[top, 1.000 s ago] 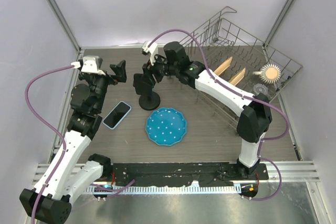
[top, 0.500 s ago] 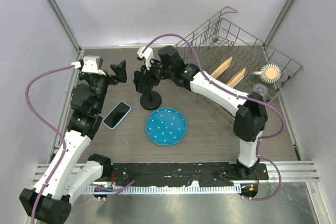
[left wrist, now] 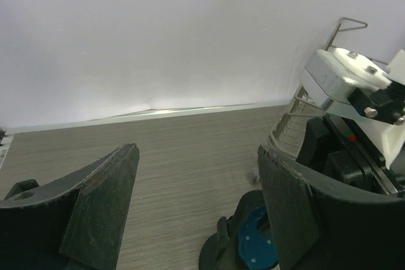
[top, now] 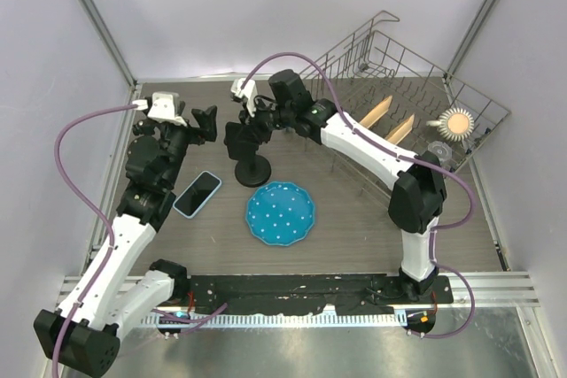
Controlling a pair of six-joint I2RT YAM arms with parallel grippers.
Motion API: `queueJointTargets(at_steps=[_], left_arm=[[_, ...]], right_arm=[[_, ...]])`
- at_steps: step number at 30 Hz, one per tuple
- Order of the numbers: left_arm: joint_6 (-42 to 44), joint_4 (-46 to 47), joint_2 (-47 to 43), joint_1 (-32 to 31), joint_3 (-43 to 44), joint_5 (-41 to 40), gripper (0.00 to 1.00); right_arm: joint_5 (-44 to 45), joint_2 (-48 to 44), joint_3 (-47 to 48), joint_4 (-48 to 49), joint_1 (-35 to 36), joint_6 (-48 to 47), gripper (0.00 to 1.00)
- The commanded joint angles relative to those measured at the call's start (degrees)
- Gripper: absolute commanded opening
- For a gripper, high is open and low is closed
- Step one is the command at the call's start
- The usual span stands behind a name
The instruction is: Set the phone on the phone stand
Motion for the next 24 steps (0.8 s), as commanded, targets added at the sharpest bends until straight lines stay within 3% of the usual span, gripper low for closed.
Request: queueJointTargets(at_steps=[1, 6, 11, 15, 24], left_arm=[[2.7, -2.6, 1.0, -2.1, 4.4, 0.9, 0.79], [2.5, -2.0, 0.0, -2.1, 3.6, -1.6, 0.81], [4.3, 0.4, -3.5, -2.1, 2.0, -6.6, 0.83], [4.4, 2.7, -6.8, -2.1, -0.2, -11.8, 0.84], [3.0, 3.8, -10.6, -2.1, -1.1, -15.2, 0.84]], right_arm=[[-7.7, 0.8, 7.0, -1.4, -0.7, -2.5, 0.0], [1.9, 0.8, 9.5, 0.0, -0.7, 2.3, 0.0], [13.5, -4.4, 7.0, 9.0, -0.7, 12.9, 0.0], [19.3, -11.0, 2.1, 19.7, -0.7, 19.4, 0.0], [26.9, -20.6, 0.9, 30.7, 0.0, 24.7, 0.01]])
